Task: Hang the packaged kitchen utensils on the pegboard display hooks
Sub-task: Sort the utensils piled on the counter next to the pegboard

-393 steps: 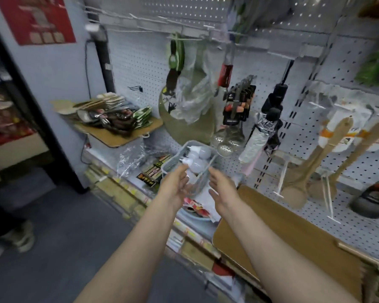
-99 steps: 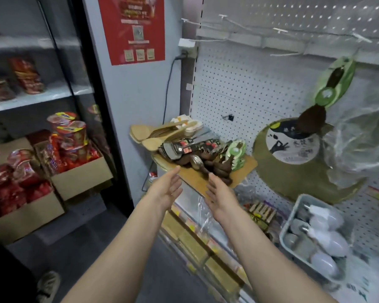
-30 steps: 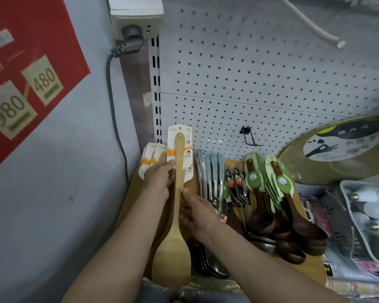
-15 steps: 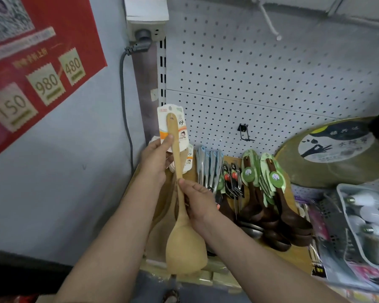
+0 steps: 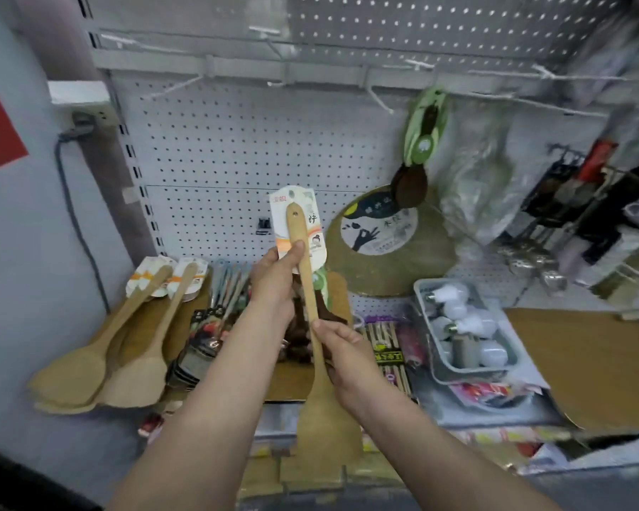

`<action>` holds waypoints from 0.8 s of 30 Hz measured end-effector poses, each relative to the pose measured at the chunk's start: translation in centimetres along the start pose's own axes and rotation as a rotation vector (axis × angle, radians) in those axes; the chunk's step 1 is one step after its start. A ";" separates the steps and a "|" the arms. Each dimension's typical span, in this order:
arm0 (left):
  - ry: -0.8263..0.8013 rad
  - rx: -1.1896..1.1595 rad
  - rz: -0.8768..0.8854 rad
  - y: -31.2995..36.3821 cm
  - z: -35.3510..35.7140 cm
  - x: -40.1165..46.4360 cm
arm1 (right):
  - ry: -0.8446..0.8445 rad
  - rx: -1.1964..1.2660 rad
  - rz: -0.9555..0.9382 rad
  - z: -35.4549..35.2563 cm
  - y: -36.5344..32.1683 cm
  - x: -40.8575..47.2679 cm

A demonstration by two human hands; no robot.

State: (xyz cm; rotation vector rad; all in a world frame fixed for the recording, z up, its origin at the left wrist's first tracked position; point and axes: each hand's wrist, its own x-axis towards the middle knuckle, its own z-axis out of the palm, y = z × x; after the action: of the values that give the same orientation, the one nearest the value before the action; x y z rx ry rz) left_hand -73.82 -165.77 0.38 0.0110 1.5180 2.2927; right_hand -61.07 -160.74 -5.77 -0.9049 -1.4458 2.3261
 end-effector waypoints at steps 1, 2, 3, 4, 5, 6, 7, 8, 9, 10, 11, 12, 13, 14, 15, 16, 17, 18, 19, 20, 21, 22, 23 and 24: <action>-0.026 0.000 -0.006 -1.2 2.1 -1.3 | 0.021 0.008 -0.014 -2.4 -0.5 -0.9; -0.054 0.007 -0.015 -2.3 4.2 -2.6 | 0.039 0.022 -0.025 -4.7 -1.0 -1.8; -0.084 0.011 -0.022 -3.4 6.2 -3.8 | 0.059 0.036 -0.035 -7.0 -1.5 -2.7; -0.112 0.011 -0.032 -4.6 8.2 -5.0 | 0.081 0.055 -0.048 -9.2 -2.0 -3.6; -0.138 0.011 -0.043 -5.8 10.3 -6.1 | 0.107 0.067 -0.065 -11.4 -2.4 -4.4; -0.163 0.012 -0.055 -6.9 12.2 -7.3 | 0.132 0.075 -0.084 -13.5 -2.9 -5.2; -0.189 0.016 -0.068 -8.0 14.1 -8.4 | 0.159 0.081 -0.103 -15.5 -3.4 -6.0; -0.216 0.024 -0.083 -9.1 15.8 -9.3 | 0.189 0.087 -0.120 -17.4 -3.9 -6.8; -0.242 0.033 -0.098 -10.1 17.5 -10.2 | 0.220 0.091 -0.136 -19.2 -4.4 -7.5; -0.266 0.047 -0.113 -11.1 19.2 -11.0 | 0.253 0.100 -0.146 -21.0 -4.9 -8.1; -0.290 0.063 -0.127 -11.9 20.7 -11.7 | 0.280 0.108 -0.154 -22.7 -5.3 -8.7; -0.313 0.077 -0.142 -12.7 22.3 -12.4 | 0.305 0.113 -0.159 -24.2 -5.6 -9.0; -0.341 0.094 -0.155 -13.4 23.9 -13.0 | 0.331 0.112 -0.157 -25.7 -5.9 -9.3; -0.366 0.114 -0.163 -14.1 25.5 -13.4 | 0.347 0.117 -0.157 -27.0 -6.3 -9.6; -0.388 0.130 -0.166 -14.7 27.0 -13.8 | 0.356 0.124 -0.154 -28.2 -6.5 -9.8; -0.407 0.137 -0.168 -15.5 28.5 -14.1 | 0.368 0.139 -0.141 -29.5 -6.9 -10.0; -0.424 0.141 -0.169 -16.3 30.0 -14.3 | 0.383 0.158 -0.132 -30.7 -7.2 -10.1; -0.445 0.143 -0.173 -17.2 31.6 -14.4 | 0.401 0.177 -0.131 -32.0 -7.6 -10.2; -0.467 0.147 -0.178 -18.1 33.2 -14.6 | 0.416 0.193 -0.139 -33.3 -8.0 -10.3; -0.489 0.154 -0.184 -19.0 34.8 -14.7 | 0.437 0.207 -0.156 -34.6 -8.6 -10.2; -0.513 0.163 -0.193 -20.0 36.6 -14.8 | 0.458 0.214 -0.174 -36.1 -9.1 -10.0; -0.541 0.166 -0.205 -21.0 38.3 -15.0 | 0.484 0.217 -0.189 -37.6 -9.8 -9.7; -0.568 0.165 -0.220 -22.0 40.0 -15.3 | 0.508 0.219 -0.197 -39.1 -10.6 -9.5; -0.587 0.164 -0.236 -22.9 41.8 -15.4 | 0.530 0.222 -0.200 -40.6 -11.4 -9.2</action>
State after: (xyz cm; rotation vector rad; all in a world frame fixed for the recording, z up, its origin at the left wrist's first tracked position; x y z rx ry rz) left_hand -43.28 -126.05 0.51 0.4791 1.3020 1.7602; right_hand -29.77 -131.04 -5.06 -1.1380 -0.9879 1.8609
